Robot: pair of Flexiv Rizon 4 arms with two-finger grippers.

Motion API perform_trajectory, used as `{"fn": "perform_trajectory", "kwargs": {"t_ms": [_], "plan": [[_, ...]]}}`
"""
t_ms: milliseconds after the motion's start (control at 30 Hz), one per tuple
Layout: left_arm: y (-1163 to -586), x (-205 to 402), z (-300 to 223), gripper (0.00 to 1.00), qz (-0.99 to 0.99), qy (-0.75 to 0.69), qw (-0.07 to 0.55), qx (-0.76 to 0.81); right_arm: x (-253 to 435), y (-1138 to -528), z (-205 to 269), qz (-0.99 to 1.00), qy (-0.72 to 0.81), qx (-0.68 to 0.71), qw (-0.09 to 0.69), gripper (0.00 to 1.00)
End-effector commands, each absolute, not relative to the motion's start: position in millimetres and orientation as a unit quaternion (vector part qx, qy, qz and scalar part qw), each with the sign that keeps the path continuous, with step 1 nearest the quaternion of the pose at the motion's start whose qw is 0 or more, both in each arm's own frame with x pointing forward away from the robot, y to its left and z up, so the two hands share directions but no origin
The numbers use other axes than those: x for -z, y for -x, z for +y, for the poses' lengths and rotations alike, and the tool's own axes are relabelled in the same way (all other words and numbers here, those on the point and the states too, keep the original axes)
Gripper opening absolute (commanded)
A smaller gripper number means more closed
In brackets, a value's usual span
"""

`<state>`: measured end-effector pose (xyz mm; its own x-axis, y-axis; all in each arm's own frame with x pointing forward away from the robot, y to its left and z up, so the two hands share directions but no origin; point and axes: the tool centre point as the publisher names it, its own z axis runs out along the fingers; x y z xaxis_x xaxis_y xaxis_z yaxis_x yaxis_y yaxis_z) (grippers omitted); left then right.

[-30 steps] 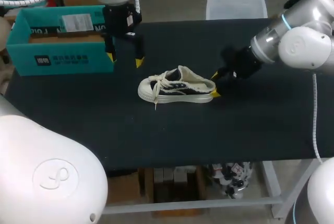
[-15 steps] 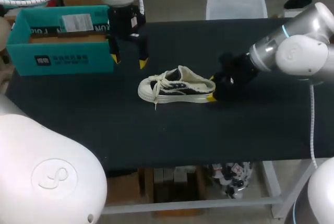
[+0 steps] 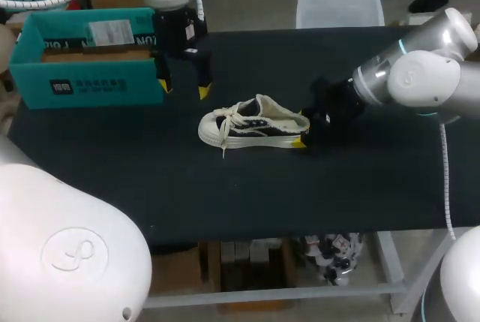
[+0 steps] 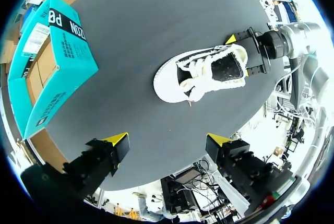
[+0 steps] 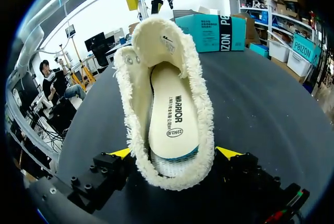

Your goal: Open the shoe tongue, take the insole out of the shoe, put the insole back into the shoe, and pack the shoe into the shoebox

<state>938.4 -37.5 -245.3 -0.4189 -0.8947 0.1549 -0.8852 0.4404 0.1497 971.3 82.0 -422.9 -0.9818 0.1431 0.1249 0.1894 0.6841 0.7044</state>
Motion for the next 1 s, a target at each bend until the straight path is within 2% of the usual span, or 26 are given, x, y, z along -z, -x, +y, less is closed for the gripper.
{"fn": "perform_trajectory", "kwargs": {"t_ms": [33, 67, 100, 133, 500, 1000], "plan": [[-941.7, 246.2, -40.8, 1.00, -0.841, -0.529, 0.114, 0.023, 426.8, -973.0, 81.1, -0.915, 0.088, 0.393, 0.031, 1.00], [-941.1, 245.9, -42.3, 1.00, -0.840, -0.529, 0.115, 0.023, 426.9, -973.0, 81.1, -0.914, 0.088, 0.394, 0.030, 0.79], [-940.4, 245.7, -44.1, 1.00, -0.840, -0.530, 0.115, 0.023, 427.1, -973.1, 81.2, -0.913, 0.085, 0.397, 0.029, 0.09], [-939.7, 245.4, -45.8, 1.00, -0.838, -0.532, 0.116, 0.023, 427.2, -972.9, 81.5, -0.913, 0.084, 0.397, 0.028, 0.00], [-935.4, 248.1, -89.1, 1.00, -0.810, -0.574, 0.117, 0.018, 428.7, -969.6, 84.5, -0.908, 0.078, 0.411, 0.024, 0.00], [-938.8, 249.3, -151.9, 1.00, -0.787, -0.612, 0.056, 0.053, 428.7, -969.6, 84.5, -0.908, 0.078, 0.411, 0.024, 0.00]]}}
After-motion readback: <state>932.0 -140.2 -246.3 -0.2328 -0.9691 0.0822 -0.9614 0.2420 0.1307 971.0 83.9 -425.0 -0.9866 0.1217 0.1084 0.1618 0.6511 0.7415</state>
